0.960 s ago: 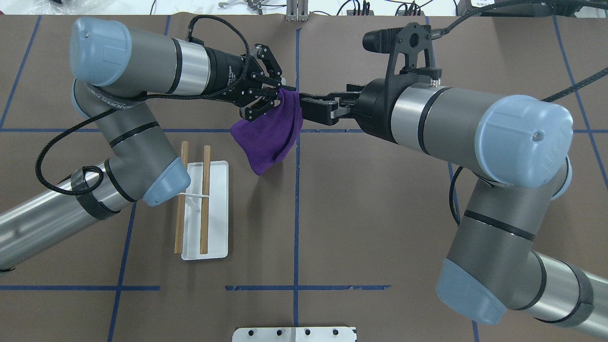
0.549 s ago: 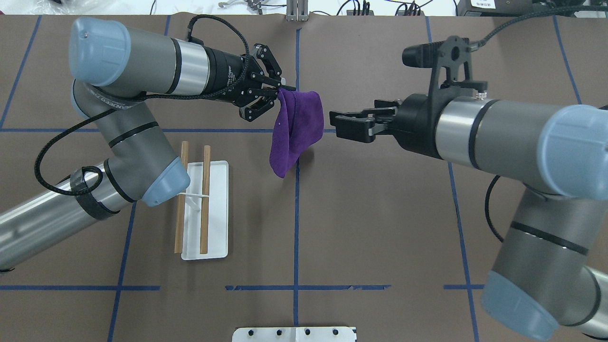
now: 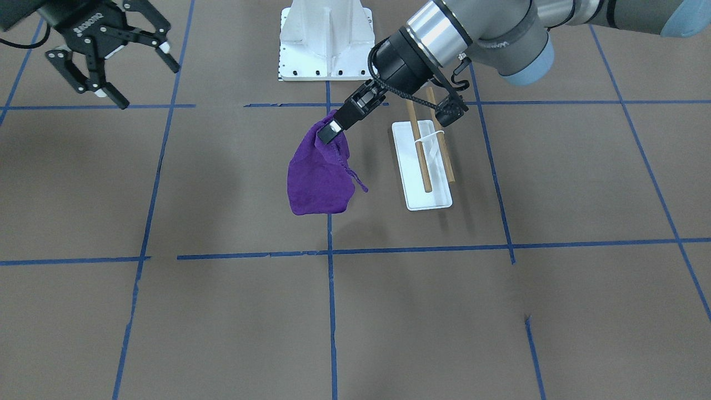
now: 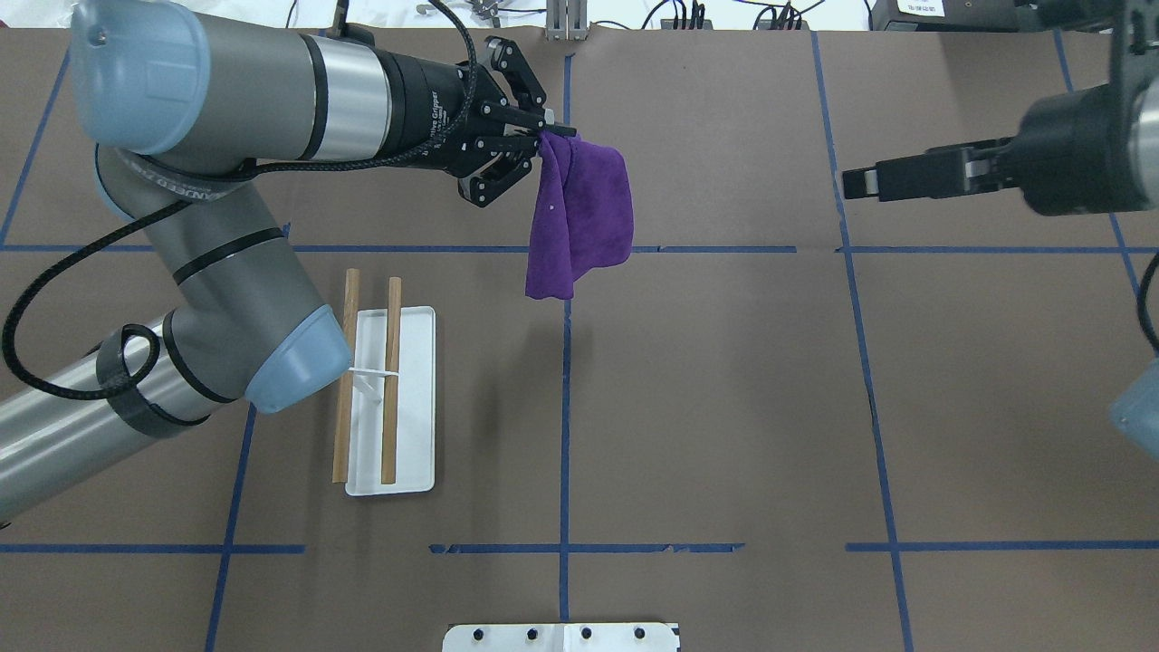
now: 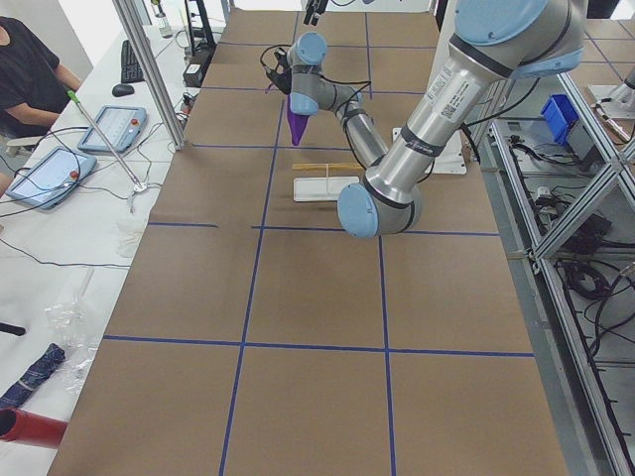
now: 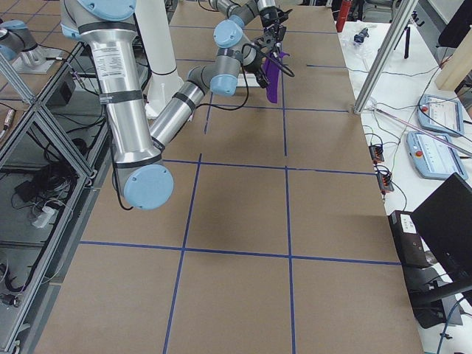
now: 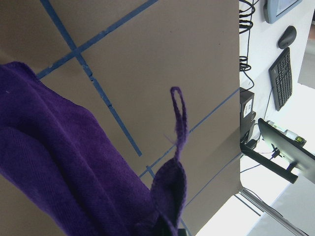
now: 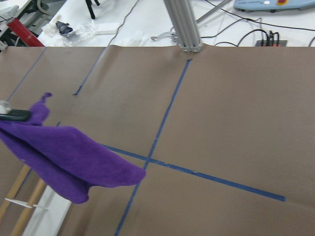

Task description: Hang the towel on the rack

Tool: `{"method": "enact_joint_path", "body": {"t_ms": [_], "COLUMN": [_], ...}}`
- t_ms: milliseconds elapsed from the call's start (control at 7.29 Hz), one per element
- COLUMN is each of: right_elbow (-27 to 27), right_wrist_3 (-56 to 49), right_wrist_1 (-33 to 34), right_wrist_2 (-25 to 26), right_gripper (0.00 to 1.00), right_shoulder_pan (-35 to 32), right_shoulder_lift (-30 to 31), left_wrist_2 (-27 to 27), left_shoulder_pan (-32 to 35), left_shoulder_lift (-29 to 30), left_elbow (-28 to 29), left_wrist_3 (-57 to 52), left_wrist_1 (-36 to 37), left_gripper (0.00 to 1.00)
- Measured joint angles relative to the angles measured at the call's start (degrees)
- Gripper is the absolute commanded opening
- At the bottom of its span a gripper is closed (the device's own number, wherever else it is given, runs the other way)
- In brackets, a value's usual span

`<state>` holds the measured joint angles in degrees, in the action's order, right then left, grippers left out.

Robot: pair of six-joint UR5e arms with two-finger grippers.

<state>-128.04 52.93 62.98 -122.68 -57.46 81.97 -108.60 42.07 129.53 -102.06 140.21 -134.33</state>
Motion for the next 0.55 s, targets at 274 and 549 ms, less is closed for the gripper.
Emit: {"method": "enact_joint_path", "body": {"t_ms": [274, 549], "right_elbow": [3.15, 4.59], "right_wrist_3": [-7.72, -24.72], "right_wrist_1": [3.87, 19.61], "right_wrist_2": [-4.15, -4.14], "right_gripper": [1.00, 1.00], "right_shoulder_pan": [-7.20, -12.79], "right_shoulder_lift": [4.27, 5.59], "left_wrist_2": [12.43, 30.40], "left_shoulder_pan": [-5.15, -14.81], "left_shoulder_lift": [0.04, 0.04], "left_elbow": [-6.99, -11.61], "left_wrist_3": [-7.85, -16.54], "left_wrist_1": [10.13, 20.35], "left_gripper": [0.00, 0.00]}}
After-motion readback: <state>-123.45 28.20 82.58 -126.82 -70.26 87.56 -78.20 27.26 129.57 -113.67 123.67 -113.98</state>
